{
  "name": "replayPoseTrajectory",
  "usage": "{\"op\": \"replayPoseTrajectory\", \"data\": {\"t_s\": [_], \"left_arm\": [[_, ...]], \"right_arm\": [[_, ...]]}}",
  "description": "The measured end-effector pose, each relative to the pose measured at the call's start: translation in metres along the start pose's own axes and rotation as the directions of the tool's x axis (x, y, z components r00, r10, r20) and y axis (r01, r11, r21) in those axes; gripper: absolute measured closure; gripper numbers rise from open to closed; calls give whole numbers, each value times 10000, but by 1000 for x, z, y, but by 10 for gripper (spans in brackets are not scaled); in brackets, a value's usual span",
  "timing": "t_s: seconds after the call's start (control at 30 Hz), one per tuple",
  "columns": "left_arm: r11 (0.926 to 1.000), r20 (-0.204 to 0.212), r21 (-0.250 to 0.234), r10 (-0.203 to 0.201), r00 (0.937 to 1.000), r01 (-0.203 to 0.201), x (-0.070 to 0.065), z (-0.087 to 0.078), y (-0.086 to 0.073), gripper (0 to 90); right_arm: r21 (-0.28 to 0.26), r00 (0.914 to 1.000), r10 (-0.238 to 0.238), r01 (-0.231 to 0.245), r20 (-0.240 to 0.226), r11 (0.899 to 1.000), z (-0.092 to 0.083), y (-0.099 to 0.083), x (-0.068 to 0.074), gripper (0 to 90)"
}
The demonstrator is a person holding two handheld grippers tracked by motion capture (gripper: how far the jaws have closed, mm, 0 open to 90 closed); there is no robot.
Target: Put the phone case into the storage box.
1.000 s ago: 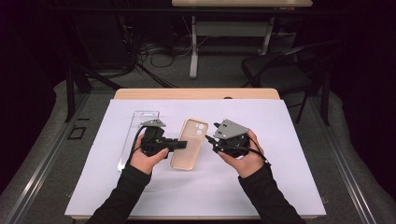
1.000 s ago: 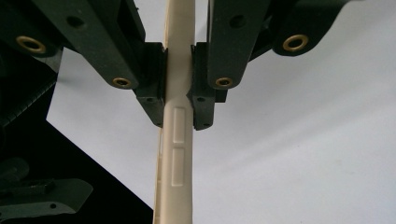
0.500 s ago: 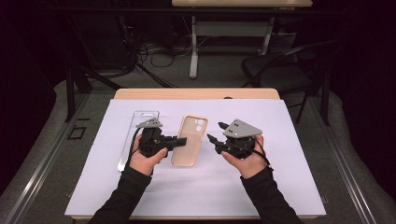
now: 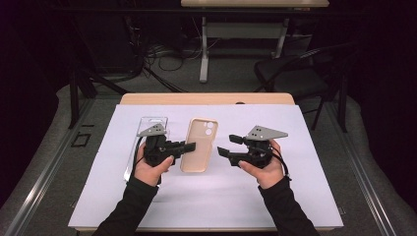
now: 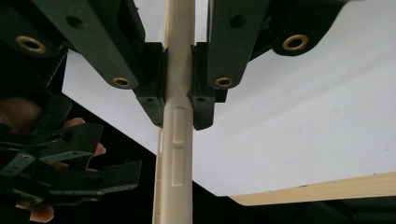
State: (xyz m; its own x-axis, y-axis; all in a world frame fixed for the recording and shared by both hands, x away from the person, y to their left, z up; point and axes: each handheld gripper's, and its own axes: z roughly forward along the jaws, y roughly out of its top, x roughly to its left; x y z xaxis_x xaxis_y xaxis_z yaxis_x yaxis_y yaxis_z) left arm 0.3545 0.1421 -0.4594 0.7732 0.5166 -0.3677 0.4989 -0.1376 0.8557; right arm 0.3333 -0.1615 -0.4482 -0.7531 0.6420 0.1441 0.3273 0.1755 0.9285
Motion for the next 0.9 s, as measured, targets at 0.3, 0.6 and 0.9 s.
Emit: {"op": "replayPoseTrajectory", "data": {"t_s": [0.3, 0.6, 0.9], "left_arm": [[10000, 51, 52, 70, 10000, -70, -2, 3, -1, 805], [10000, 72, -16, 96, 9999, -95, -1, 2, -1, 805], [9997, 105, -195, 141, 9998, -139, -1, 1, -1, 805]], "right_arm": [[104, 9999, -122, 122, -51, 9999, 4, -7, -4, 422], [260, 9998, -77, 82, -163, 9996, 7, -11, -7, 461], [609, 9995, 272, -263, -136, 9978, 6, -12, -8, 331]]}}
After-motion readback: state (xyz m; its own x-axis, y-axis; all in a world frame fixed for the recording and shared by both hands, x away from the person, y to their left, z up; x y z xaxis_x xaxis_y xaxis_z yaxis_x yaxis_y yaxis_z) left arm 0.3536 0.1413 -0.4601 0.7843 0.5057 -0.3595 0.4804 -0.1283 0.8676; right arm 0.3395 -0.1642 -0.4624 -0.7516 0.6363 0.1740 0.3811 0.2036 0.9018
